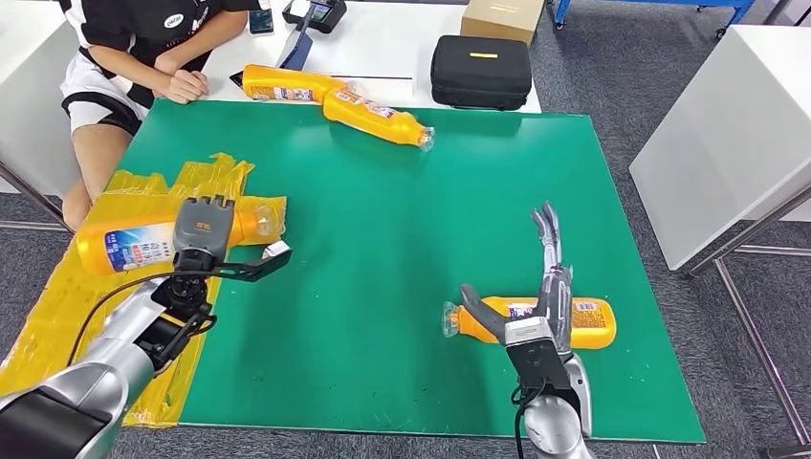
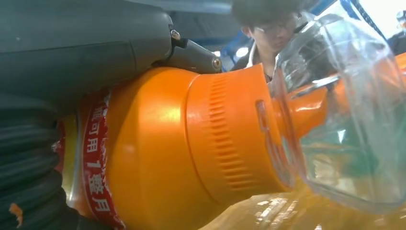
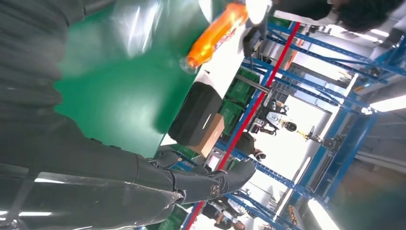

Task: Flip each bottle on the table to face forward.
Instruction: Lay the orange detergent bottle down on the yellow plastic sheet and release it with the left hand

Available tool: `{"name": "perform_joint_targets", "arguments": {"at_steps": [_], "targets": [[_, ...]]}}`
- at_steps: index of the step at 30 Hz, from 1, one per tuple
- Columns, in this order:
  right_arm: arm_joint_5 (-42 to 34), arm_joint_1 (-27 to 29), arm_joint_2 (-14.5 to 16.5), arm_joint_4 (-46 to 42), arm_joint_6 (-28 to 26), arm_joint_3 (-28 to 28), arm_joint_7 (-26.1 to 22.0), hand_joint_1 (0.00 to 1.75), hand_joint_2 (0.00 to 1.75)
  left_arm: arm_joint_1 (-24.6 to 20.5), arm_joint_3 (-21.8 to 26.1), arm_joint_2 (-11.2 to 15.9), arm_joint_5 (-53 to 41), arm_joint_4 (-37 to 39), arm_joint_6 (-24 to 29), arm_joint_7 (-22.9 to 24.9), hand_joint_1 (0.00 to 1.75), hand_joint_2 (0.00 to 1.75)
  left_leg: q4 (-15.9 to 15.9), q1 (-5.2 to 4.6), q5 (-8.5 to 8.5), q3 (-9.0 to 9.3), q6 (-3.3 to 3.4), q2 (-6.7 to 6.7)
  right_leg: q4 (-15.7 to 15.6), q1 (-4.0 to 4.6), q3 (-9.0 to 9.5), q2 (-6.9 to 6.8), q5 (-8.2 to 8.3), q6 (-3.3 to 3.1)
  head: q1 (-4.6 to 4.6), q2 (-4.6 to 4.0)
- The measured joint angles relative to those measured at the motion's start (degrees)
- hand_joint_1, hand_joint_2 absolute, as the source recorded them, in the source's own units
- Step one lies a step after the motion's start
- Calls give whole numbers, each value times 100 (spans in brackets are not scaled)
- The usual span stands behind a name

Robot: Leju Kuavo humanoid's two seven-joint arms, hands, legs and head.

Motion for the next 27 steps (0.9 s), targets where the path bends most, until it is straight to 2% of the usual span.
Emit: {"name": "perform_joint_targets", "arguments": {"at_steps": [1, 2, 5, 6, 9, 12, 15, 19, 24, 26, 27], "targets": [[85, 1, -11, -1, 19, -4, 38, 0, 175, 1, -122, 51, 0, 27, 105, 65, 0, 175, 0, 1, 0, 0, 0, 0, 0, 0, 0, 0, 0, 0, 0, 0], [175, 1, -20, -1, 32, -5, 82, 0, 175, 3, -228, 90, 0, 49, 210, 127, 0, 175, 0, 1, 0, 0, 0, -1, 0, 1, 0, -1, -1, -1, 0, 0], [541, 3, -45, 2, 32, -5, 248, 0, 175, 12, -437, 175, 5, 100, 487, 305, 0, 44, -1, 2, 0, -1, 0, -2, 0, 0, 0, -1, -2, -1, 0, 0], [722, 6, -57, 5, 28, -4, 326, 0, 131, 17, -480, 199, 13, 116, 585, 363, 0, 0, -1, 2, 0, -1, 0, -2, 0, 0, 0, -1, -2, -2, 0, 0], [1384, 20, -112, 48, 65, 23, 671, 0, 0, 31, -528, 253, 107, 165, 890, 504, 0, 0, -1, 1, 0, -1, 0, -3, 0, -1, 1, -1, -3, -2, 1, 0], [1911, 16, -207, 203, 163, 66, 1059, 0, 0, 61, -361, 271, 632, 185, 1172, 368, 0, 0, -1, 0, -1, -1, 0, -4, -1, -1, 1, -2, -3, -3, 1, 0], [2386, -17, -323, 426, 208, 81, 1350, 0, 0, 96, 63, 253, 1272, 185, 1343, 29, 0, 0, -1, 0, 0, -1, 0, -4, -1, -1, 1, -2, -2, -3, 0, 0], [2596, -68, -453, 657, 229, 90, 1455, 0, 0, 104, 510, 220, 1461, 185, 1384, -134, 0, 0, 0, 0, 0, -1, 0, -4, 0, -1, 2, -3, -1, -2, 1, 0], [2676, -91, -530, 799, 247, 105, 1511, 0, 0, 110, 735, 190, 1565, 185, 1406, -244, 0, 0, 0, 0, 0, -1, 0, -4, 0, -1, 1, -3, -2, -2, 1, 0], [2937, -98, -579, 841, 320, 140, 1653, 0, 0, 116, 901, 159, 2030, 178, 1406, -698, 0, 0, 0, 0, 0, -1, 0, -4, -1, -1, -1, -3, -2, -2, -1, 0], [3128, -102, -625, 863, 384, 169, 1748, 0, 0, 119, 1086, 122, 2513, 167, 1279, -1189, 0, 0, 0, 0, 0, -1, 0, -4, -1, -1, -1, -3, -2, -2, -1, 0]]}}
